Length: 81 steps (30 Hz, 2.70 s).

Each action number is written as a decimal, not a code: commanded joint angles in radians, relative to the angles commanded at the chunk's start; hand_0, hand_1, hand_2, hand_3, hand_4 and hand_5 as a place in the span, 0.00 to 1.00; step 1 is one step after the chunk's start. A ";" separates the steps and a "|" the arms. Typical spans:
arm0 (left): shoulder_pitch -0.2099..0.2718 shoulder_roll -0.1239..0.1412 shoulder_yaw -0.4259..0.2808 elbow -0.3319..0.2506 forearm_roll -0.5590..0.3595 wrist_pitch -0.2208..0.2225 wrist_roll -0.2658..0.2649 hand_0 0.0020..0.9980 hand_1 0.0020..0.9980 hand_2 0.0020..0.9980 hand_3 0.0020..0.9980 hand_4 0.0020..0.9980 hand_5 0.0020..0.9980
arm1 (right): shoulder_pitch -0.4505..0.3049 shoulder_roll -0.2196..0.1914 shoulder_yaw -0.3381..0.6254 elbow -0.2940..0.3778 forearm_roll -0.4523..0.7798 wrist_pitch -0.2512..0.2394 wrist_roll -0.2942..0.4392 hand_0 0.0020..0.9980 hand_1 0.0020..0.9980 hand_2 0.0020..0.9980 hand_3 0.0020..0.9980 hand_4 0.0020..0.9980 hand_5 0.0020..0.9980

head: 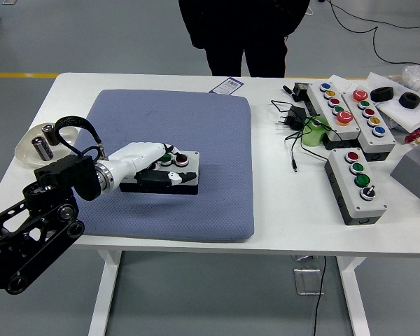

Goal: Pick up the button,place it on the desk,press the button,press the button

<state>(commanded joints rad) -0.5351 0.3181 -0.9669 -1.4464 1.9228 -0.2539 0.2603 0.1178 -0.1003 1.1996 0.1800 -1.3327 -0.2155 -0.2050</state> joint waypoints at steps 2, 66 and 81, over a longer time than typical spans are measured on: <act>0.008 -0.002 -0.033 -0.016 -0.010 0.031 -0.005 0.00 0.00 0.00 0.79 0.88 1.00 | 0.000 0.000 0.000 0.000 -0.001 0.000 0.000 0.75 0.69 0.71 0.58 0.18 0.11; 0.184 -0.063 -0.426 0.102 -1.163 0.483 -0.235 0.98 0.96 1.00 1.00 0.81 1.00 | -0.006 0.005 0.009 0.000 -0.005 0.000 -0.002 0.74 0.68 0.70 0.58 0.18 0.11; 0.179 -0.061 -0.423 0.100 -1.116 0.504 -0.242 0.99 0.97 1.00 1.00 0.82 1.00 | -0.002 0.004 0.009 0.000 -0.008 0.001 0.000 0.74 0.68 0.70 0.58 0.18 0.11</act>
<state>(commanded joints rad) -0.3562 0.2567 -1.3902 -1.3466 0.8068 0.2498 0.0186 0.1161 -0.0961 1.2085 0.1800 -1.3410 -0.2146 -0.2048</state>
